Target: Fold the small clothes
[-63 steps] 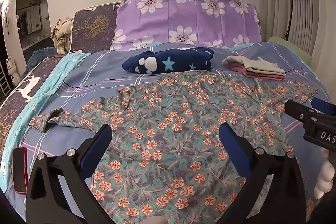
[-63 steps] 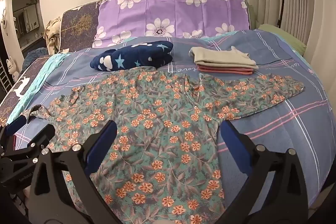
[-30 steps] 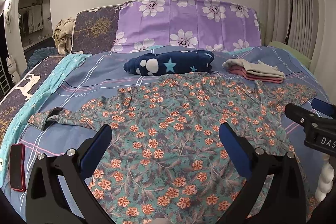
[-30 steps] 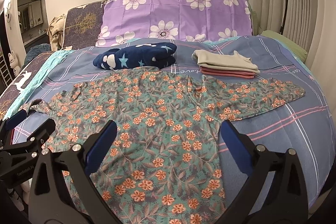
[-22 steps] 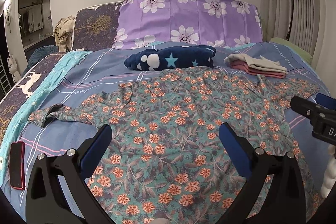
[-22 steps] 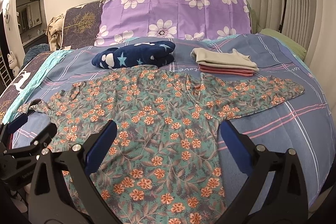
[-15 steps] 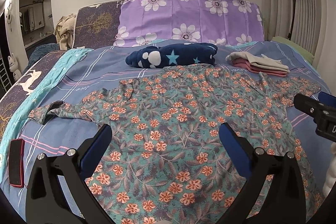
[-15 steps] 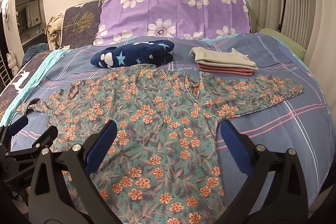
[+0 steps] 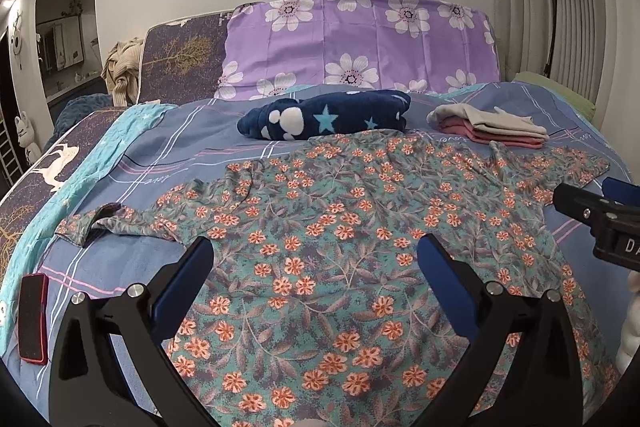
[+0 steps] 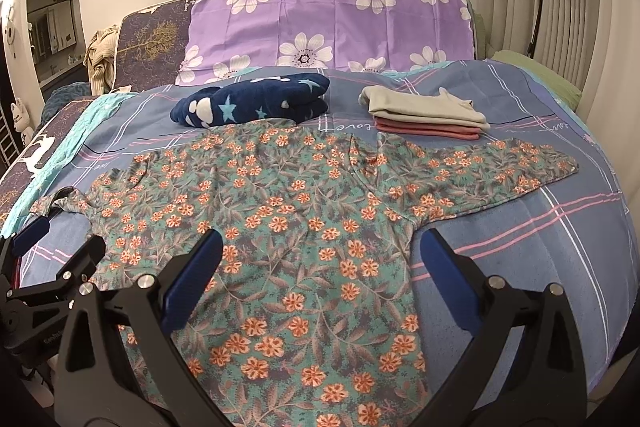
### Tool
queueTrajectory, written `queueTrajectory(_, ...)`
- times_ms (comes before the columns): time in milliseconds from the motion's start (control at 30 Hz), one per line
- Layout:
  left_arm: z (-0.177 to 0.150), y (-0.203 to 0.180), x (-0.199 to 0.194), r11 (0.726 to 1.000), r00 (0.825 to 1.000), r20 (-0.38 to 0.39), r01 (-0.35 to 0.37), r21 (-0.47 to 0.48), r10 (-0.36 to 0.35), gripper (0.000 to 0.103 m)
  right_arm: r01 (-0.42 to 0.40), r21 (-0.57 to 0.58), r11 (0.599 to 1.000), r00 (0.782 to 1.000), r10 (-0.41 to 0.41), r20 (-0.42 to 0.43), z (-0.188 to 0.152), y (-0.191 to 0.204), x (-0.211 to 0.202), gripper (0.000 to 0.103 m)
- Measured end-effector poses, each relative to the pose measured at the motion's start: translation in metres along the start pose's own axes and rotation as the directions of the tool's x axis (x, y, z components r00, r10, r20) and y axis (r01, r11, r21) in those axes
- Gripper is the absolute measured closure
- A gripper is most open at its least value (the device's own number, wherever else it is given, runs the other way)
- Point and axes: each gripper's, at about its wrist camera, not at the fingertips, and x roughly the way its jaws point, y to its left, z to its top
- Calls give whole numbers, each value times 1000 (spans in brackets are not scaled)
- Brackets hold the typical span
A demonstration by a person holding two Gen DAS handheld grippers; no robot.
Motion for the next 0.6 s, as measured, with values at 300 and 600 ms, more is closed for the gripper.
queueTrajectory(300,0,3,3,1000,1000,-14,7,-8,-7,1,4,0,1000,1000,-4,-4,-1,0,1,3)
queueTrajectory(600,-1,5,5,1000,1000,-17,10,-1,-10,1,10,-1,1000,1000,-10,-6,-2,0,4,3)
